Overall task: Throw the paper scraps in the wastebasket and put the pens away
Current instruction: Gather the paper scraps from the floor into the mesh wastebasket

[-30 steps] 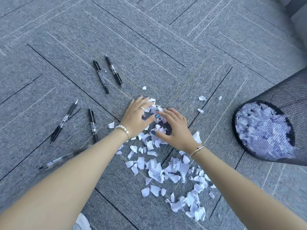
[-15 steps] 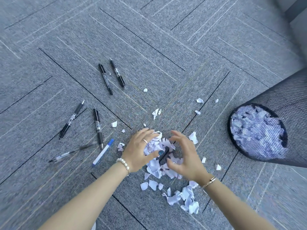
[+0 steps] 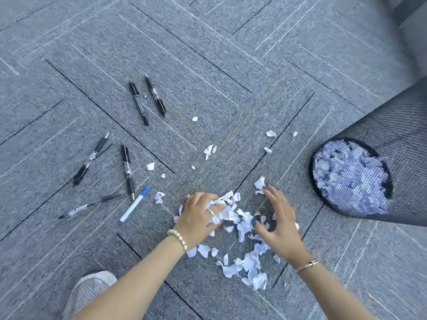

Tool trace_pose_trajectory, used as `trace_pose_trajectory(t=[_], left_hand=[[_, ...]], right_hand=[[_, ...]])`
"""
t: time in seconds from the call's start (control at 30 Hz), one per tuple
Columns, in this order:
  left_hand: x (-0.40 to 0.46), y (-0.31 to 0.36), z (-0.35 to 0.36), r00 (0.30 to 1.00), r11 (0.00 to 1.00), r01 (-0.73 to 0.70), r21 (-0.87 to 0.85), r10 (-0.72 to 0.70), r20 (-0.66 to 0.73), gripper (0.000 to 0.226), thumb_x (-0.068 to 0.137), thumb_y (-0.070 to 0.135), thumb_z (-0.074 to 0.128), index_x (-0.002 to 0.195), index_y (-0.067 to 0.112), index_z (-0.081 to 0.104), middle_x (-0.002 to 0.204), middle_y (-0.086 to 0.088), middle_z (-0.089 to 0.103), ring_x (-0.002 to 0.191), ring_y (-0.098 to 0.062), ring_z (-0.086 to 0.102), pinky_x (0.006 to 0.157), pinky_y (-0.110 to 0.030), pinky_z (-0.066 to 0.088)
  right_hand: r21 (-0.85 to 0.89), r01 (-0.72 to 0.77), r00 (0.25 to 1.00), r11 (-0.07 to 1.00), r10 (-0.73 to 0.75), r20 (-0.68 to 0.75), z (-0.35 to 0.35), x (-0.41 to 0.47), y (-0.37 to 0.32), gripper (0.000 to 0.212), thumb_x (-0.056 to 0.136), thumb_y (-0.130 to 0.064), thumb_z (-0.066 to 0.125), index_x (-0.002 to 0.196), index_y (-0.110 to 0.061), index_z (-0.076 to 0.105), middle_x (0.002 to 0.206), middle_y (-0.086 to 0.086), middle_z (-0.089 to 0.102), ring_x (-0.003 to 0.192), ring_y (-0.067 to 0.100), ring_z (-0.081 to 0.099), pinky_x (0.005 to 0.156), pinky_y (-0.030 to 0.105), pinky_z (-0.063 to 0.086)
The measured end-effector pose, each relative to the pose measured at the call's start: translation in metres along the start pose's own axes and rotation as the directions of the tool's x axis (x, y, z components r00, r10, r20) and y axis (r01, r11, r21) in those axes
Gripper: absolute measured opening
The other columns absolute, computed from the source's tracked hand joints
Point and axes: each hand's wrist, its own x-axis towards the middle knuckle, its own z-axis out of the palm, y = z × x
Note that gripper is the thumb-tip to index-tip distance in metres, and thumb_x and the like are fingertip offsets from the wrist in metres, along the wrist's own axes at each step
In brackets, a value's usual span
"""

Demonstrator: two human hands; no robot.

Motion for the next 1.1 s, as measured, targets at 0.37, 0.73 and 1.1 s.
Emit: trace_pose_trajectory(t=[0.37, 0.73, 1.1], left_hand=[[0.019, 0.008, -0.027, 0.928, 0.818, 0.310, -0.484, -0.371, -0.031, 0.037, 0.086, 0.027, 0.056, 0.115, 0.004, 0.054, 0.106, -0.007, 0.049, 0.099, -0.016, 0.048, 0.072, -0.013, 0.045], [0.017, -0.005, -0.051, 0.873, 0.736, 0.392, -0.551, -0.486, -0.028, 0.049, 0.086, 0.029, 0.055, 0.125, 0.001, 0.046, 0.129, -0.014, 0.043, 0.110, -0.024, 0.051, 0.083, -0.035, 0.052], [0.030, 0.008, -0.087, 0.885, 0.712, 0.337, -0.617, -0.463, -0.051, 0.051, 0.086, 0.029, 0.055, 0.127, 0.003, 0.043, 0.124, -0.024, 0.050, 0.101, -0.037, 0.056, 0.080, -0.047, 0.050]], right_hand=[[-0.245, 0.094, 0.987, 0.965, -0.059, 0.147, 0.034, -0.008, -0.026, 0.106, 0.056, -0.087, 0.045, 0.132, -0.054, -0.021, 0.150, -0.015, -0.021, 0.138, 0.009, -0.026, 0.109, 0.038, -0.021], [-0.218, 0.344, 0.924, 0.913, -0.370, -0.094, 0.060, 0.009, -0.030, 0.015, 0.084, -0.032, 0.056, 0.095, -0.023, 0.062, 0.086, -0.006, 0.058, 0.085, 0.008, 0.038, 0.073, 0.024, 0.044], [0.163, -0.019, 0.996, 0.986, 0.033, -0.082, 0.009, 0.015, -0.067, 0.014, 0.090, -0.028, 0.049, 0.096, -0.019, 0.059, 0.091, -0.010, 0.049, 0.089, 0.009, 0.051, 0.085, 0.026, 0.047]])
